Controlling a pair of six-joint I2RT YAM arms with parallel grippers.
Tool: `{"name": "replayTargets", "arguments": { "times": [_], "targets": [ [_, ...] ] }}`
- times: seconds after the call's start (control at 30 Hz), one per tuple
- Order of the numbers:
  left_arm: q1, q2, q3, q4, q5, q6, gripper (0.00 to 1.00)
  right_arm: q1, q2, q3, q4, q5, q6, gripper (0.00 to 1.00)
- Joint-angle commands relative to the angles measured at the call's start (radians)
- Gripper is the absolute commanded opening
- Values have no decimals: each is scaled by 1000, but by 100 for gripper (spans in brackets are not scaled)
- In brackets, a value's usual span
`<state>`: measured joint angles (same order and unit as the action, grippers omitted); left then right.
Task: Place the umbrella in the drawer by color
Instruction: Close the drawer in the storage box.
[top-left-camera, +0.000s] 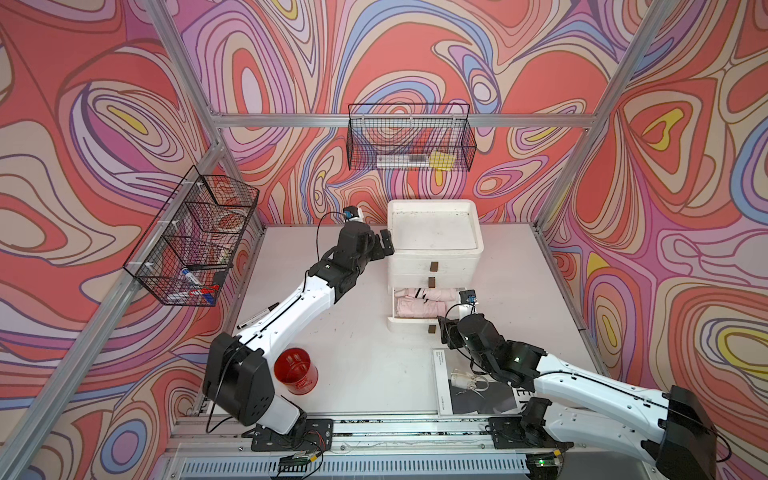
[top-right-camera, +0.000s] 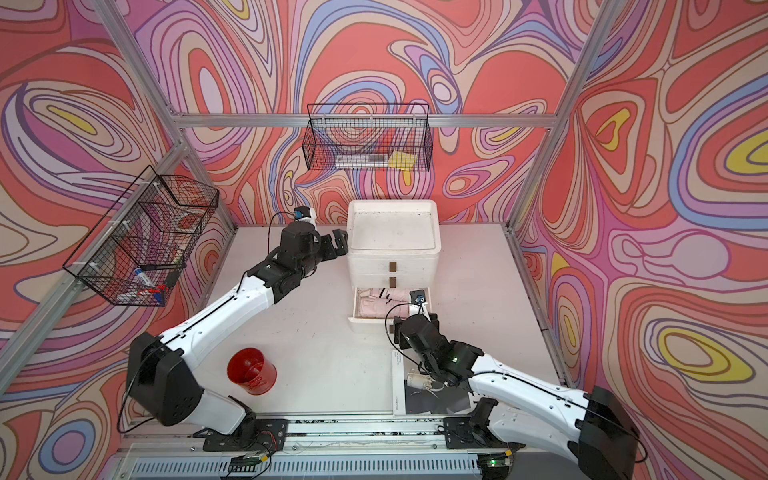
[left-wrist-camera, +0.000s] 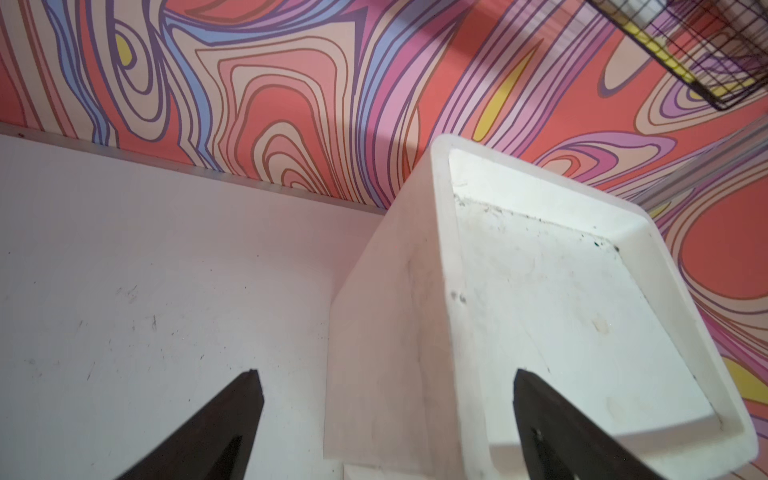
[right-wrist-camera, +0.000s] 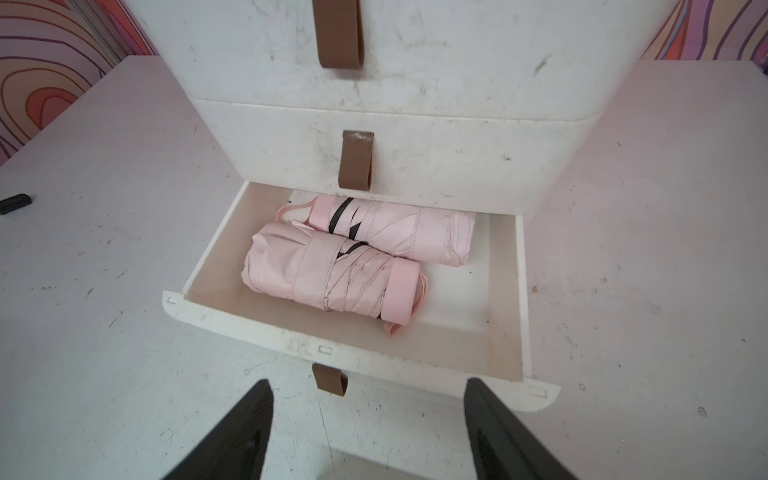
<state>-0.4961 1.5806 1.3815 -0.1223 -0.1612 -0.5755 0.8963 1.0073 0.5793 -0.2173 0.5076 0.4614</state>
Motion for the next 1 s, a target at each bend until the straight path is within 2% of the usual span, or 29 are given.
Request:
{"name": "replayTargets", "arguments": {
  "times": [0.0, 0.1, 0.23, 0.47, 0.73, 0.9, 0.97],
  "targets": [
    [7, 125, 159, -133, 16, 60, 93, 0, 0, -10, -16, -46, 29, 75],
    [7, 234, 298, -189, 25, 99, 74, 0, 5, -17, -2, -73, 40, 74],
    [7, 350, 444, -269, 12, 115, 62, 0, 45, -41, 77, -99, 81, 72],
    [0, 435, 529, -351, -43, 62, 32, 0, 213, -85, 334, -84, 158, 69],
    [-58, 441, 532, -394, -150, 83, 23, -1, 419, -89, 549, 18, 198, 64],
    [-73, 441, 535, -425, -135, 86, 12, -2, 506, -62, 701, 85, 77, 63],
    [-75, 440, 534, -441, -127, 84, 12, -6, 531, -50, 785, 89, 10, 63]
  ]
}}
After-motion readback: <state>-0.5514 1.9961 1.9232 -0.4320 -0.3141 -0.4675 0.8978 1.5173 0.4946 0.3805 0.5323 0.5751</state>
